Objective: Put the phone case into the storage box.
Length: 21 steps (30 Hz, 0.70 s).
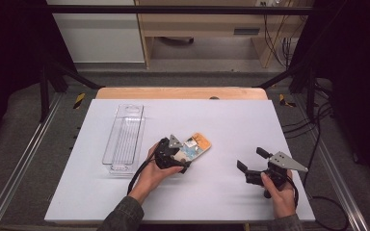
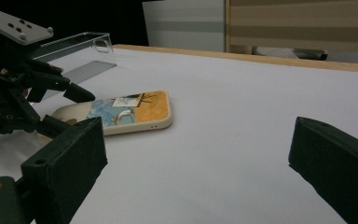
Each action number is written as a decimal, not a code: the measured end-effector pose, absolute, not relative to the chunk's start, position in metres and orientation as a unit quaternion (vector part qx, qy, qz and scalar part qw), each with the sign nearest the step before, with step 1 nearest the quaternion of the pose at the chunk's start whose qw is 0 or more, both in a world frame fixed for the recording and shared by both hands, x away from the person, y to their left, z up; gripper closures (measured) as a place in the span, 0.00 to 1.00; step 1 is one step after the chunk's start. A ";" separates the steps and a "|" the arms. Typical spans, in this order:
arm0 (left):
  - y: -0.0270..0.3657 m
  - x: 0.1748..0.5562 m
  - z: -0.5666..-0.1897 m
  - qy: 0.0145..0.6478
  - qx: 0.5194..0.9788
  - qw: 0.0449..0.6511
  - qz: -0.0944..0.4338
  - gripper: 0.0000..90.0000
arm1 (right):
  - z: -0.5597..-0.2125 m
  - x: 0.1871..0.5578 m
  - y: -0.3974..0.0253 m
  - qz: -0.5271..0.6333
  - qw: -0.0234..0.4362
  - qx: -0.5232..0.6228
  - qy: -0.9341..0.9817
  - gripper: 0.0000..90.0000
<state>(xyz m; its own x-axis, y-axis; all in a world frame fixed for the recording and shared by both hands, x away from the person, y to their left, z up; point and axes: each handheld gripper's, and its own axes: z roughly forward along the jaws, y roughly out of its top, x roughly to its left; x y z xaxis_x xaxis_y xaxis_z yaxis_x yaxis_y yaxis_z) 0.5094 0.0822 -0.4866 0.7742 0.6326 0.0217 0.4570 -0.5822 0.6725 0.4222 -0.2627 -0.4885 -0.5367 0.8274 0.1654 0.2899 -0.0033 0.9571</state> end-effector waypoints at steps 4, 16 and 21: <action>0.081 0.507 -0.476 0.309 0.874 0.352 0.130 0.14 | -0.488 0.422 -0.262 0.571 0.238 0.418 0.665 0.05; 0.091 0.497 -0.413 0.297 0.861 0.390 0.136 0.14 | -0.463 0.414 -0.231 0.525 0.315 0.359 0.704 0.04; 0.100 0.492 -0.388 0.289 0.863 0.390 0.142 0.13 | -0.446 0.410 -0.207 0.488 0.353 0.304 0.738 0.04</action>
<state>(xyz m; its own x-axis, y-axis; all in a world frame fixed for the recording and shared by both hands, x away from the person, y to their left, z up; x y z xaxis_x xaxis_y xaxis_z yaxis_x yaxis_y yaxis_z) 0.4920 0.0996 -0.3878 0.7922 0.6100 0.0190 0.3887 -0.5283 0.7549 0.4097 -0.2067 -0.4461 -0.5664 0.7930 -0.2244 0.1034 0.3385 0.9353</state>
